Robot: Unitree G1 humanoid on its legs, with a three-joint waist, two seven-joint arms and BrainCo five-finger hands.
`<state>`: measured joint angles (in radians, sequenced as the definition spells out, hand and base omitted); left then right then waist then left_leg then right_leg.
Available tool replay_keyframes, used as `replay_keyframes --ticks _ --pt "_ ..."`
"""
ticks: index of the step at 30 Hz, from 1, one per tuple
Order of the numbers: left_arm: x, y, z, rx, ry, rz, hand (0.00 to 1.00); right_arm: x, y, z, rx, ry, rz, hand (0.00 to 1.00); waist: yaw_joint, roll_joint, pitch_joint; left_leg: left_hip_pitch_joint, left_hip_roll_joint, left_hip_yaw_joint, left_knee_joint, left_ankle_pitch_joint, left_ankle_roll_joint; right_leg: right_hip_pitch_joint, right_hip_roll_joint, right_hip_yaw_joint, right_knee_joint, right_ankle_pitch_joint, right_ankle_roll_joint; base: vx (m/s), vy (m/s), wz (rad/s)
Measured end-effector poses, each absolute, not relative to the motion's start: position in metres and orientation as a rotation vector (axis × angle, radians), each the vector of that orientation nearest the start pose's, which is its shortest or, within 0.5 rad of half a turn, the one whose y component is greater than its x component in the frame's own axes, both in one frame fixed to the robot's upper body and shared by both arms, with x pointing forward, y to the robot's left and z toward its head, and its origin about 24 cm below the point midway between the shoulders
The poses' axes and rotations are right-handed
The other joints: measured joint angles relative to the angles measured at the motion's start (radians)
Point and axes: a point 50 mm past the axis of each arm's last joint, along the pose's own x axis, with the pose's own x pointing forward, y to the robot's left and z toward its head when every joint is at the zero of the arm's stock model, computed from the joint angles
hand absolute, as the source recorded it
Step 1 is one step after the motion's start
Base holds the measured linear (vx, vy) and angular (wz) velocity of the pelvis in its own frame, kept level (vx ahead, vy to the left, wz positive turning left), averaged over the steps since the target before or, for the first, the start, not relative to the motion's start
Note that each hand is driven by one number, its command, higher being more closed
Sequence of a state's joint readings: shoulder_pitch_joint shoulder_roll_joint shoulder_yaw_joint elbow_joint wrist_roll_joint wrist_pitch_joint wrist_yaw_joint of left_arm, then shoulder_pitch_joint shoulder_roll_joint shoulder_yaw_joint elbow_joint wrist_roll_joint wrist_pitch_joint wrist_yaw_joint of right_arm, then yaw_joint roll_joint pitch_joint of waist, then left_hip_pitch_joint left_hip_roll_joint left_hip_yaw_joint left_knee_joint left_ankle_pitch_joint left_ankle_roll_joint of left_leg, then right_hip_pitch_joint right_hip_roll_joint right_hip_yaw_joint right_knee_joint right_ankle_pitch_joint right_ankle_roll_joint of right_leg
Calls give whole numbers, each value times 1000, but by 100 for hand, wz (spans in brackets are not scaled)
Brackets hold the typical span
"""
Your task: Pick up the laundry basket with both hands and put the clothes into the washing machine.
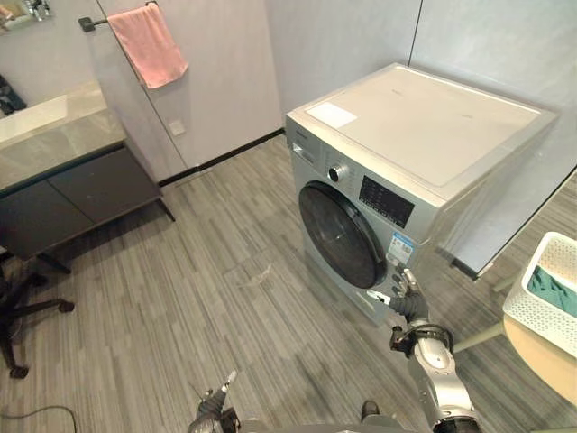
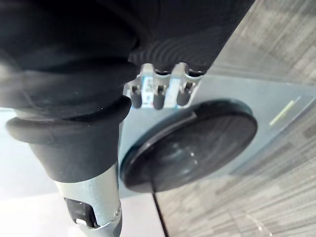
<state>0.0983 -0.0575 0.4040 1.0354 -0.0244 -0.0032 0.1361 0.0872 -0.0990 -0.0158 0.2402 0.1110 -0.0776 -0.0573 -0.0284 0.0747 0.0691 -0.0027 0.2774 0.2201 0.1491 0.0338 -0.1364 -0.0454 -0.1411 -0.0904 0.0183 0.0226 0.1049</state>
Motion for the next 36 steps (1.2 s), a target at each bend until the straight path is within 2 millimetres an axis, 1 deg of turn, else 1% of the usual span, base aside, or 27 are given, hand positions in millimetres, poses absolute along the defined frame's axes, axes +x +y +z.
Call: replay_keyframes --ticks 1,2,3,4,6,7,9,10,12,13,14,15,16,17,19,20,21,22,24,27,29,31,34,36 --pt "74 185 -167 -194 1150 506 0 222 -187 -24 -2 245 -119 0 -10 7 -8 13 -10 6 -30 -13 -19 11 -1 -3 -26 20 17 147 290 -3" --pt "74 189 -167 -154 1156 484 0 219 -190 -25 -10 251 -114 0 -12 -9 -13 33 -38 22 -91 -42 -29 26 -20 -15 -80 60 41 120 272 17" --pt "78 193 -166 -113 1149 458 0 219 -190 -26 -10 253 -110 0 -10 -33 -17 37 -70 33 -139 -51 -20 27 -43 -16 -120 93 52 94 295 16" --pt "82 198 -164 -73 1139 440 0 220 -189 -26 -14 253 -109 0 -7 -43 -10 35 -94 34 -148 -50 -19 20 -66 -17 -119 101 61 46 231 12" --pt "80 206 -163 -20 1140 422 0 223 -189 -23 -31 242 -103 0 1 -58 -22 49 -111 43 -144 -50 -18 28 -82 -18 -119 105 67 33 107 -9" --pt "79 209 -163 -7 1141 423 0 226 -189 -21 -38 232 -101 0 4 -57 -25 50 -112 48 -142 -51 -16 26 -83 -17 -119 105 67 26 37 -23" --pt "85 213 -161 20 1125 405 0 239 -199 -7 -71 177 -117 0 8 -55 -24 42 -110 51 -143 -53 -15 15 -81 -18 -119 105 67 -19 -11 -7" --pt "94 210 -160 30 1104 380 0 247 -210 2 -104 144 -138 0 11 -38 -17 26 -109 48 -146 -53 -15 -3 -80 -19 -118 109 71 -73 -30 5" --pt "105 197 -159 28 1079 332 0 258 -226 18 -150 93 -172 0 14 -12 -4 -5 -108 35 -151 -53 -15 -36 -76 -20 -118 119 67 -90 -38 2" --pt "108 193 -158 22 1073 322 0 264 -233 26 -168 70 -191 0 14 -9 2 -23 -105 31 -152 -53 -15 -55 -72 -20 -118 124 65 -64 -32 -2" --pt "108 193 -159 21 1072 322 0 267 -235 29 -173 62 -198 0 14 -7 2 -27 -102 31 -152 -52 -14 -60 -69 -19 -118 126 65 -67 -43 -6" --pt "107 192 -159 20 1075 322 0 271 -239 33 -183 49 -216 0 14 -8 5 -31 -97 30 -152 -52 -15 -65 -64 -19 -118 128 63 -46 -36 -5" --pt "108 193 -159 20 1073 322 0 274 -243 37 -195 39 -232 0 15 -19 12 -36 -94 29 -152 -52 -15 -70 -61 -19 -118 129 62 -56 -39 -3" --pt "108 194 -158 23 1072 324 0 277 -244 41 -198 25 -234 0 16 -20 13 -44 -94 29 -152 -52 -15 -79 -61 -19 -118 131 60 -62 -26 -1" --pt "109 199 -157 34 1067 330 0 287 -241 50 -186 -7 -239 0 15 -41 31 -69 -95 27 -153 -47 -15 -105 -61 -18 -118 141 57 -55 -11 0" --pt "109 201 -157 38 1066 333 0 290 -241 50 -181 -5 -240 0 15 -48 39 -72 -95 26 -153 -45 -15 -107 -61 -19 -118 141 57 -43 -6 3" --pt "107 204 -157 43 1069 341 0 295 -241 49 -169 7 -244 0 20 -57 49 -75 -95 25 -153 -44 -15 -110 -61 -19 -118 142 57 -29 -1 3" --pt "106 206 -157 44 1072 348 0 299 -242 49 -158 16 -246 0 29 -61 58 -80 -97 24 -153 -44 -14 -114 -63 -20 -118 144 58 0 0 0" --pt "109 207 -156 41 1065 352 0 307 -244 53 -149 15 -245 0 44 -59 78 -89 -103 19 -152 -40 -9 -118 -68 -22 -118 146 61 -15 11 9" --pt "113 210 -154 43 1043 365 0 321 -244 60 -132 15 -242 0 45 -55 116 -106 -105 -4 -151 -32 -7 -119 -71 -45 -118 146 61 -14 9 19" --pt "121 210 -151 28 1014 376 0 333 -246 70 -127 8 -248 0 47 -56 155 -120 -105 -20 -151 -26 -7 -121 -72 -59 -118 146 61 -19 3 23" --pt "124 211 -149 17 996 395 0 341 -247 75 -125 11 -253 0 48 -59 169 -138 -105 -31 -152 -19 -6 -132 -72 -71 -118 148 59 -21 4 17" --pt "132 212 -145 1 953 405 0 356 -254 89 -133 20 -282 0 50 -57 219 -142 -106 -34 -152 -14 -4 -134 -73 -74 -118 155 57 -32 11 4" --pt "139 210 -141 -16 918 408 0 366 -266 104 -107 18 -335 0 50 -54 253 -158 -106 -40 -152 -7 -3 -145 -73 -76 -118 162 57 -65 16 6"
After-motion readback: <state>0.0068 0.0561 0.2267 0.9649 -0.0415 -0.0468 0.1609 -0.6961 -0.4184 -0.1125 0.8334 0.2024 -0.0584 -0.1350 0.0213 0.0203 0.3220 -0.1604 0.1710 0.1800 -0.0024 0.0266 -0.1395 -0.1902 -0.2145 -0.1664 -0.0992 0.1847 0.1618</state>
